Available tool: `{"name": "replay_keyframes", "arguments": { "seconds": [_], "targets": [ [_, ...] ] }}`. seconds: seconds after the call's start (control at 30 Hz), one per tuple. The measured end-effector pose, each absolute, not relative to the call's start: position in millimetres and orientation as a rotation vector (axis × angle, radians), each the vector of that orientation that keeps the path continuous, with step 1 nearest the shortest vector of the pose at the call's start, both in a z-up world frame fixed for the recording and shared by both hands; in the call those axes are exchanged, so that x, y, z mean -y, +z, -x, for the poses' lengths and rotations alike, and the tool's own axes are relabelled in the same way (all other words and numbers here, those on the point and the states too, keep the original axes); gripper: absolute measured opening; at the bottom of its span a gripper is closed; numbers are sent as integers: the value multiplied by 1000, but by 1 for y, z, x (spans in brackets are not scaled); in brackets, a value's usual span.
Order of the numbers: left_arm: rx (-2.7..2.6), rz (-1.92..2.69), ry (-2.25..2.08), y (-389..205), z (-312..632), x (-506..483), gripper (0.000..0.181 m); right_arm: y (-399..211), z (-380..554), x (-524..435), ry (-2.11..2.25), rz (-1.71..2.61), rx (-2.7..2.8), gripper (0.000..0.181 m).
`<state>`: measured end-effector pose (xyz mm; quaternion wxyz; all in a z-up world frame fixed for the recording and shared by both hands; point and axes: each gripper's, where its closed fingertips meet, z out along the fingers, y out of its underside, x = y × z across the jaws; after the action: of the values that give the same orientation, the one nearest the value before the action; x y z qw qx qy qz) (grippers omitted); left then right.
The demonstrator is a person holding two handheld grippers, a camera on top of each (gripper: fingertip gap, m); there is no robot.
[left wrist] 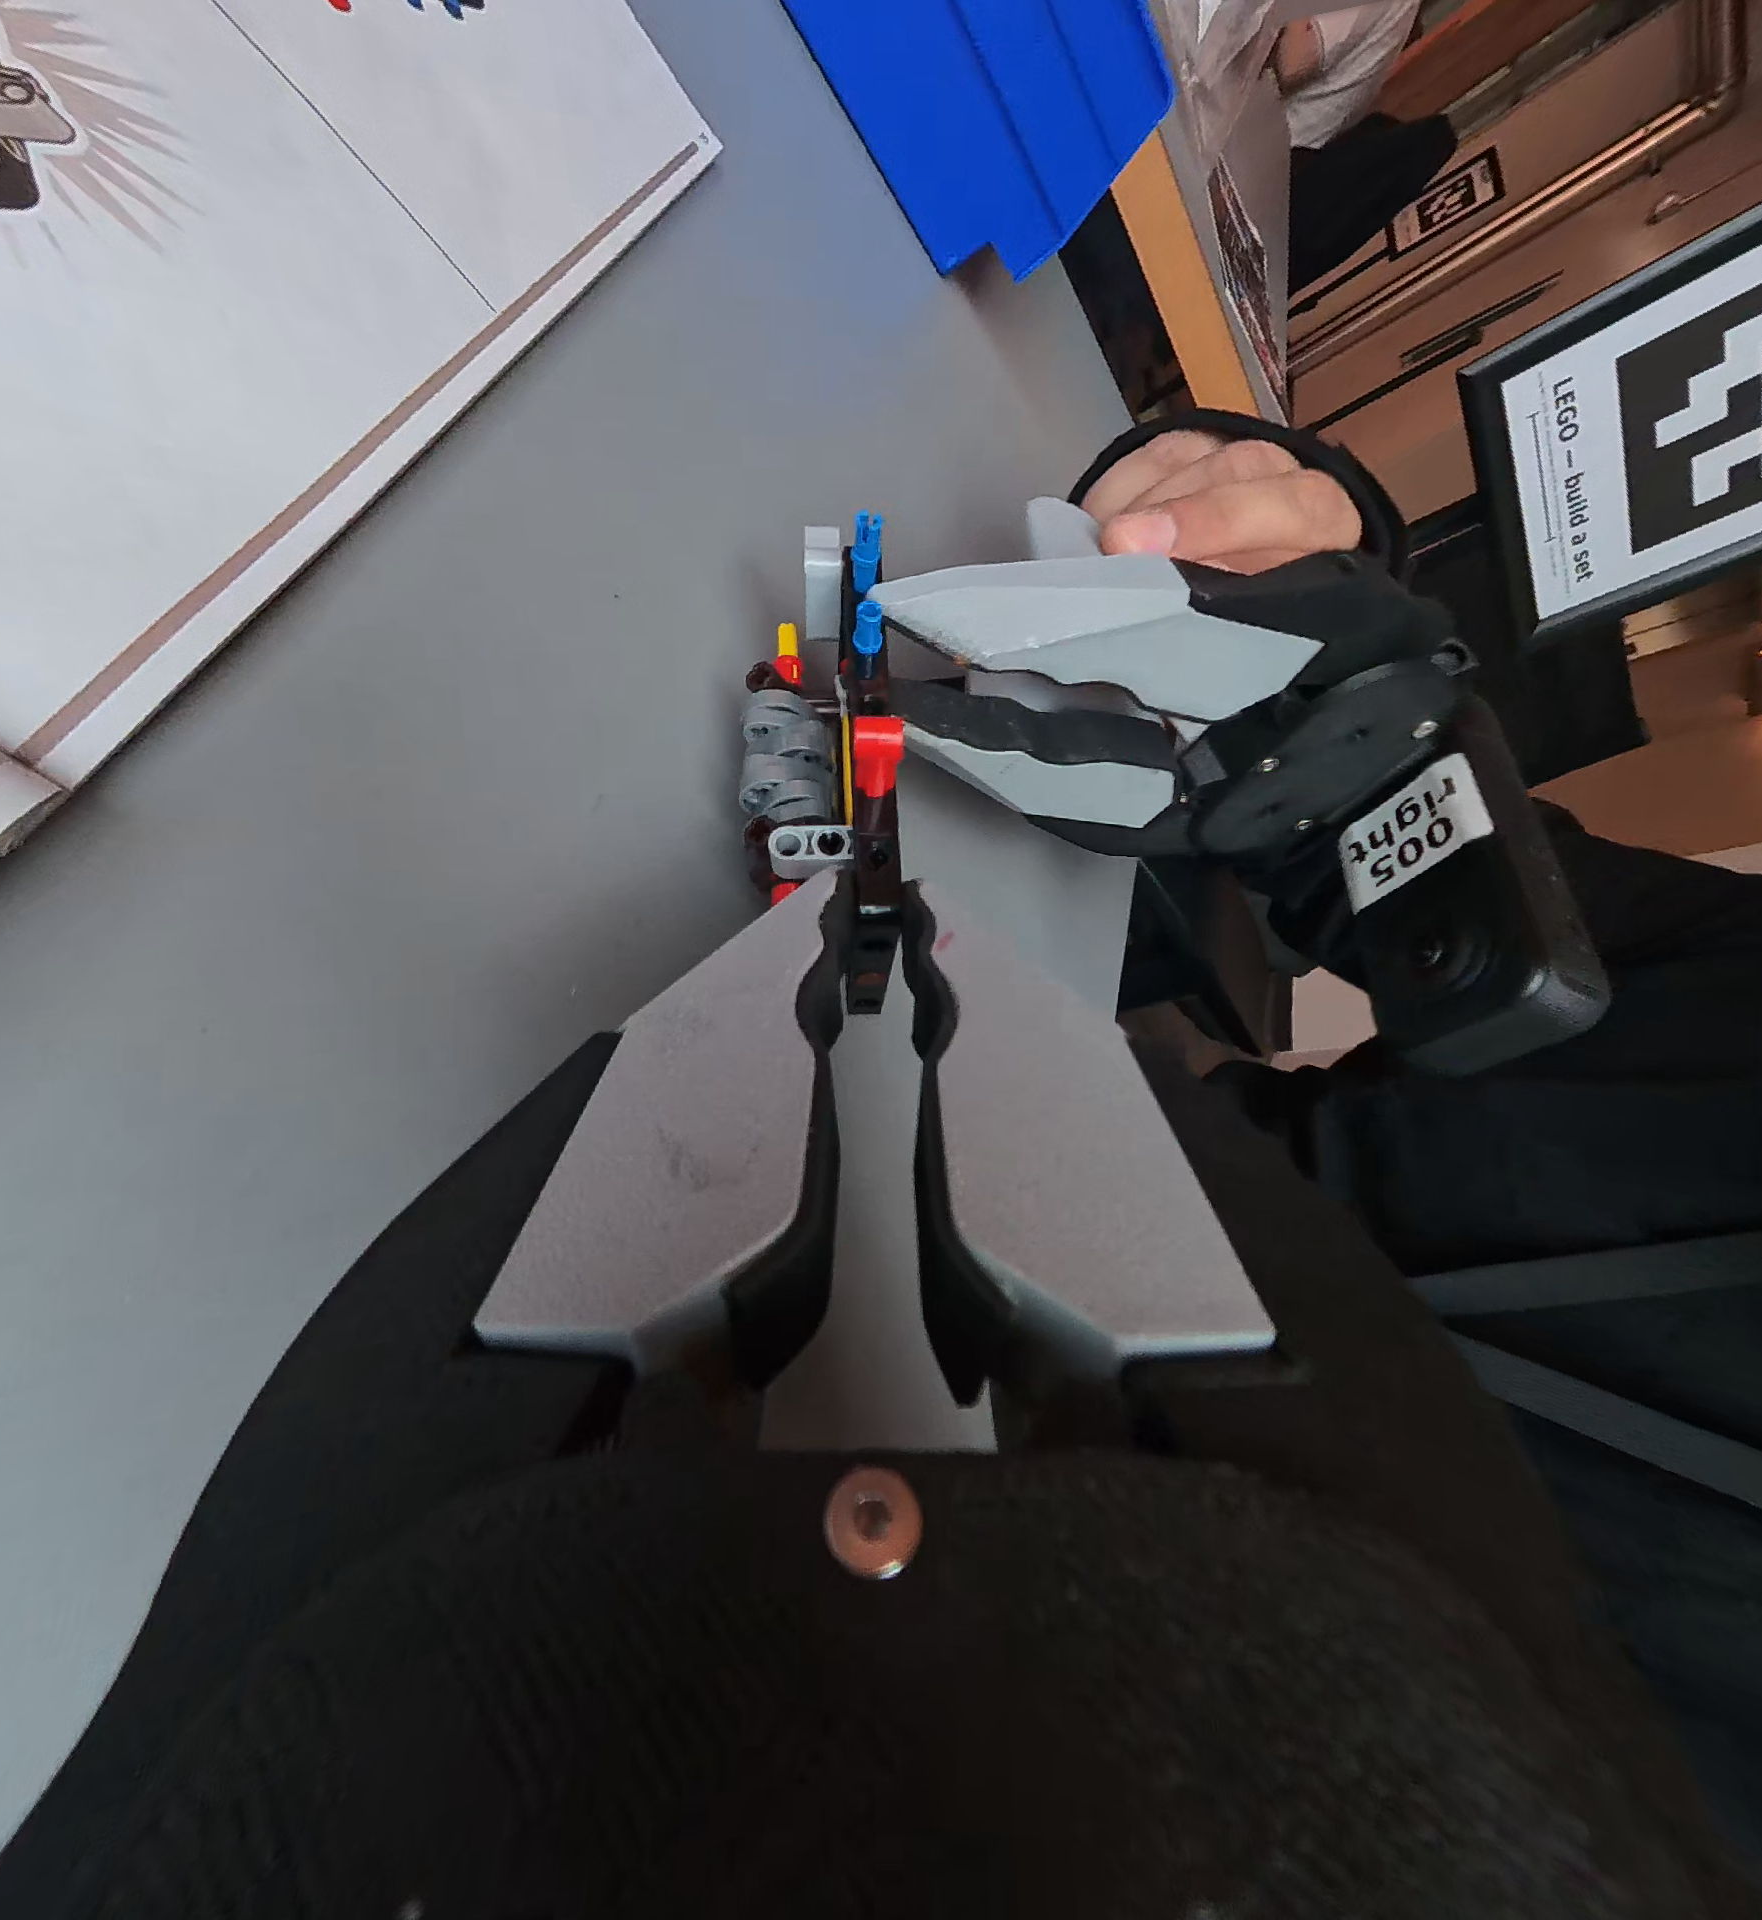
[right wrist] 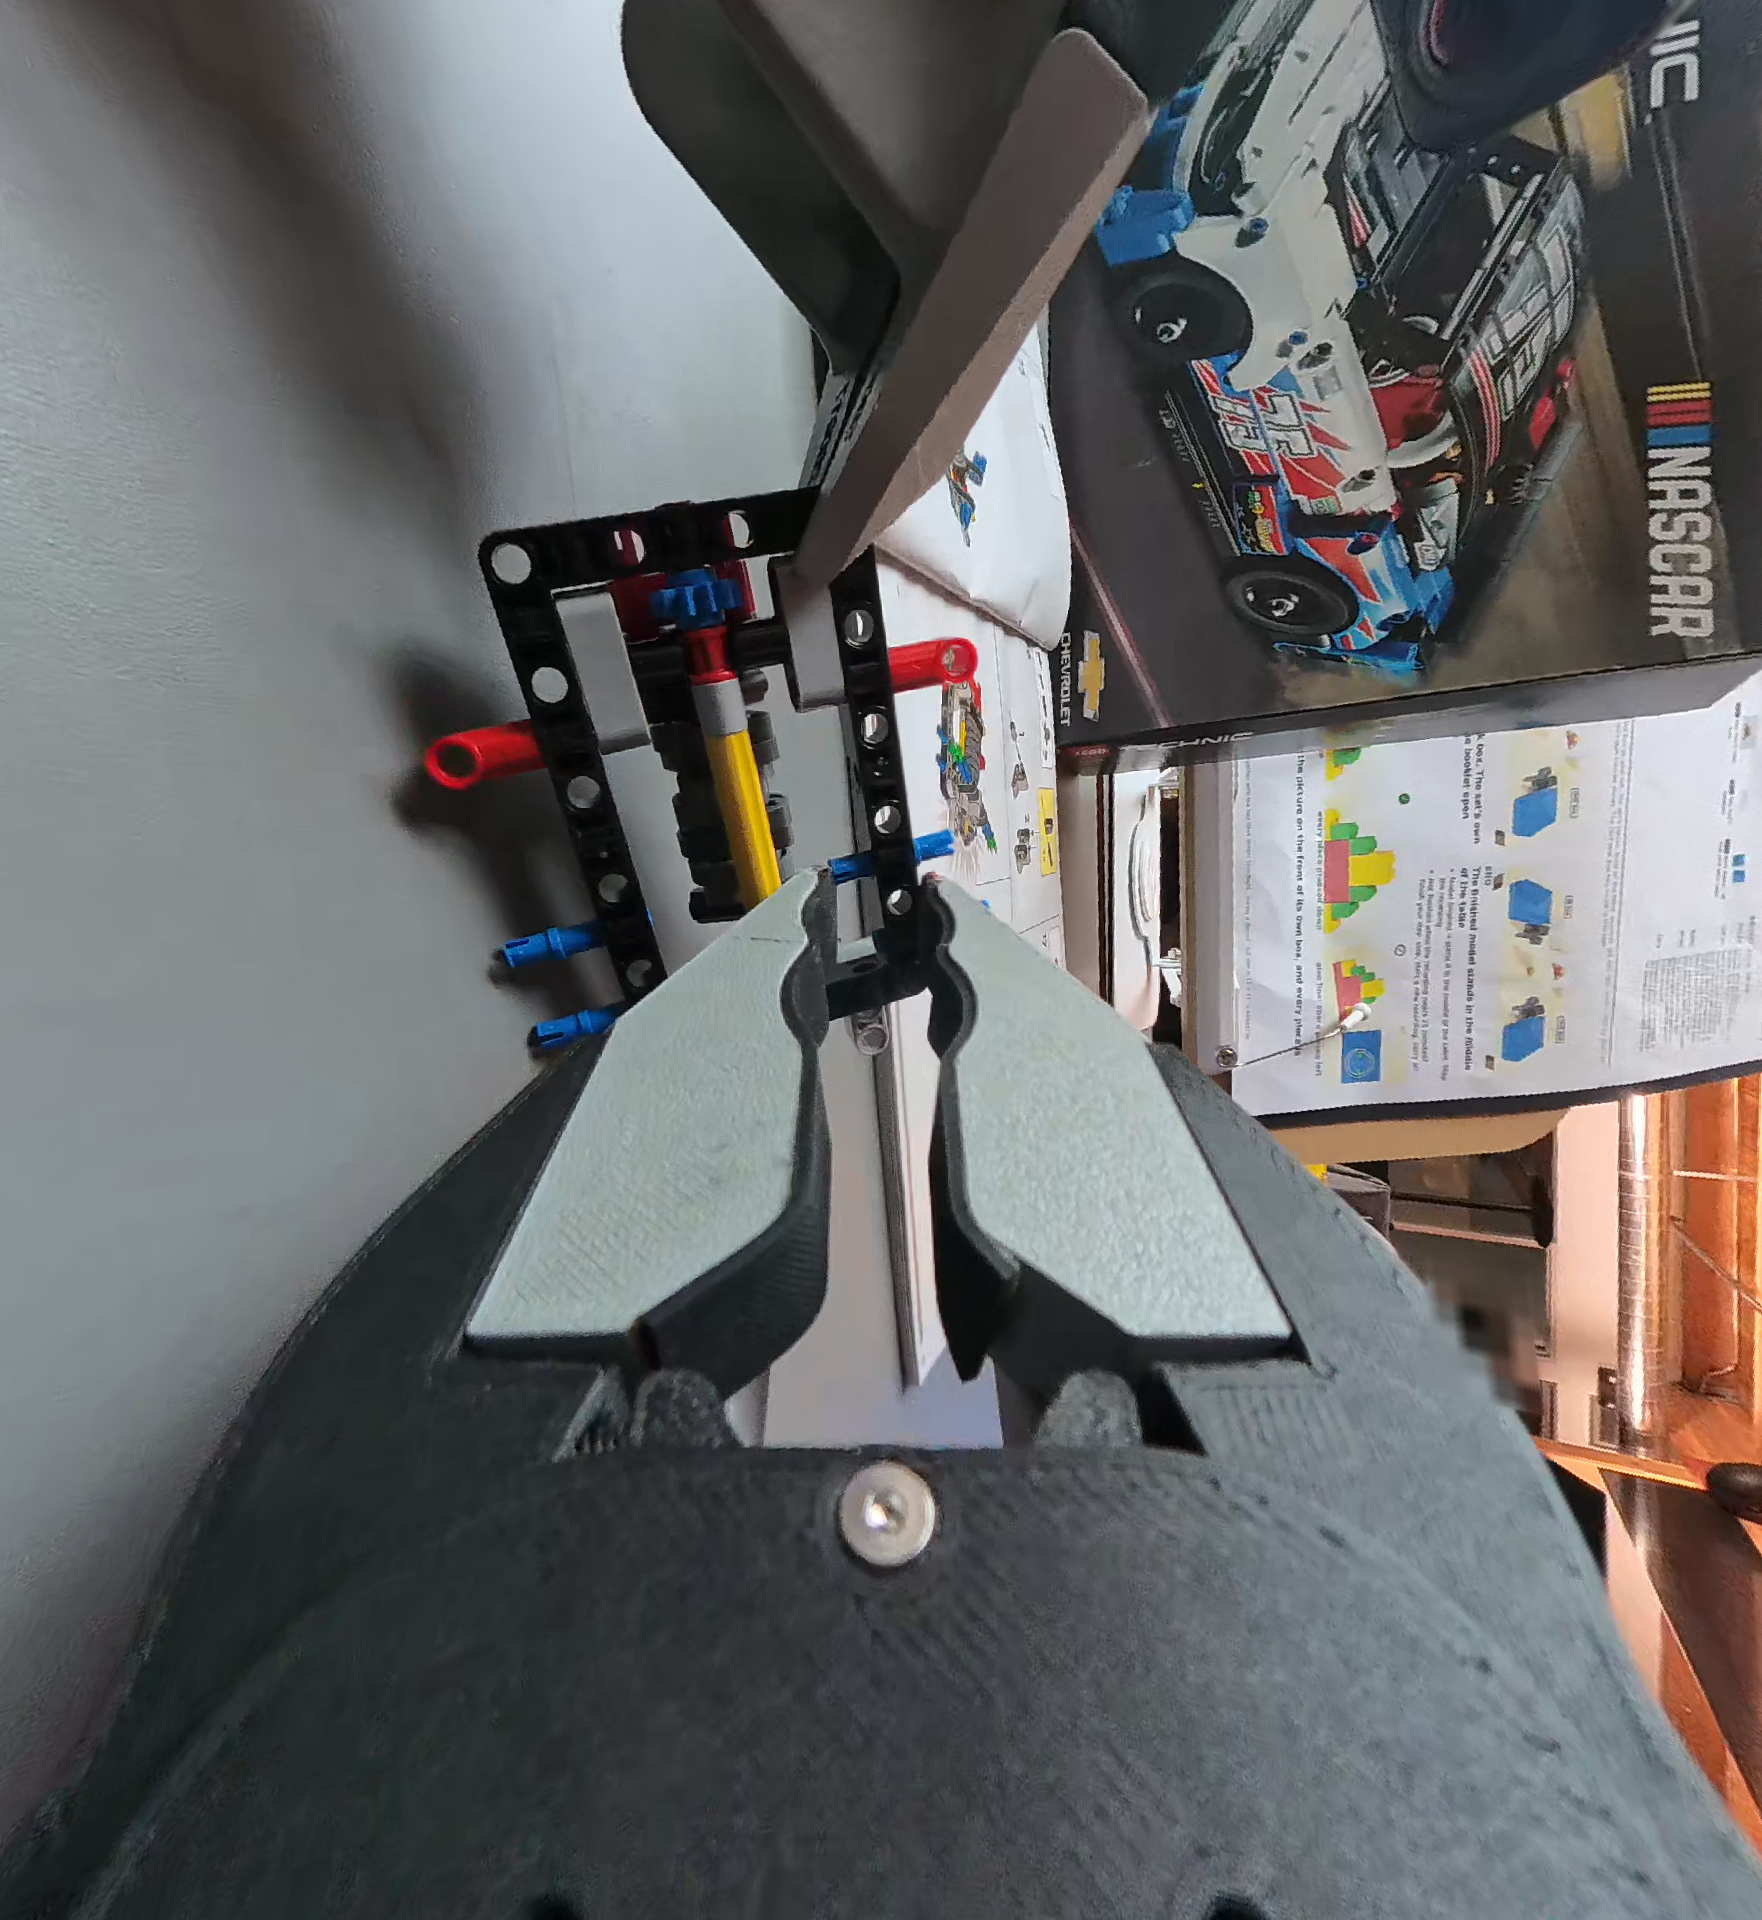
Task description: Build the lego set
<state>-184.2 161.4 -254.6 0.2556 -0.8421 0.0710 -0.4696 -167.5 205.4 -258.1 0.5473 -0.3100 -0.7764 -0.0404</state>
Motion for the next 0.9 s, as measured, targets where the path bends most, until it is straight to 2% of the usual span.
{"name": "replay_keyframes", "arguments": {
  "seconds": [0.07, 0.1, 0.37, 0.43, 0.5, 0.67, 0.7, 0.9],
  "targets": [
    [-196, 2288, -1276, -254, 183, -162, 6, -258, 167, -206, -99, 743, 1837, 13],
    [-201, 2286, -1281, -254, 182, -161, 6, -258, 167, -207, -99, 748, 1834, 6],
    [-211, 2275, -1271, -252, 182, -165, 6, -251, 168, -211, -80, 703, 1768, 6],
    [-213, 2237, -1249, -245, 186, -167, 6, -248, 166, -208, -39, 696, 1751, 13],
    [-244, 2200, -1192, -238, 192, -168, 6, -239, 160, -207, 26, 726, 1727, 27],
    [-410, 2095, -874, -222, 201, -165, 6, -225, 120, -226, 263, 998, 1667, 24],
    [-456, 2083, -799, -220, 200, -162, 6, -228, 109, -231, 307, 1059, 1673, 19],
    [-746, 2005, -226, -230, 186, -134, 5, -262, 53, -208, 695, 1413, 1833, 31]
  ]
}}
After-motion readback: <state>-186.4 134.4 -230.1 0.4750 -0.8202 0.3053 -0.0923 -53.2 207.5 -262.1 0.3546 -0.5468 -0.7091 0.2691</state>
